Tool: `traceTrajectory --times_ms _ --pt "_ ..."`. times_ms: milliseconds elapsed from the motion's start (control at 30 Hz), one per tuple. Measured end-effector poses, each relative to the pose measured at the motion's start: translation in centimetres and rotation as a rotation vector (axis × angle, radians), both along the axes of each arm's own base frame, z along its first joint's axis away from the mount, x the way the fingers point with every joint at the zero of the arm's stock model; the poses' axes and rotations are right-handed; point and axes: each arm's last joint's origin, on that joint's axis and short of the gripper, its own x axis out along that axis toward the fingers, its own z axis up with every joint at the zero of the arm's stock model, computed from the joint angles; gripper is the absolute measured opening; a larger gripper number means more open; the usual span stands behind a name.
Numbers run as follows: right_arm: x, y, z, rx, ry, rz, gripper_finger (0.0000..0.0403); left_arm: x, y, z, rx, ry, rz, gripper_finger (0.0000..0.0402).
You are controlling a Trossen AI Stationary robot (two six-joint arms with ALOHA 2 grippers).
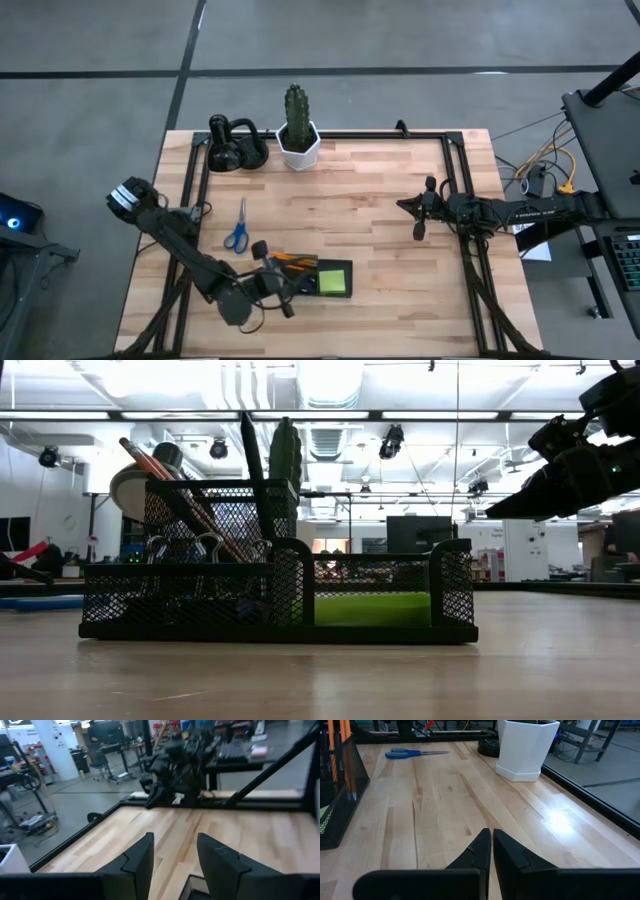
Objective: Pick and place office supplies into organizer
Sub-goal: Put the blue scissor into the desk organizer
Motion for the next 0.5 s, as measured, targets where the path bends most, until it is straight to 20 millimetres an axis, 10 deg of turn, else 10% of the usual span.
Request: traceTrajectory --times_ms 500 --pt "0.0 0.0 0.0 0.000 0.004 0.000 0.0008 -5.3 1.8 4.1 -0.005 -0.116 0.294 0.0134"
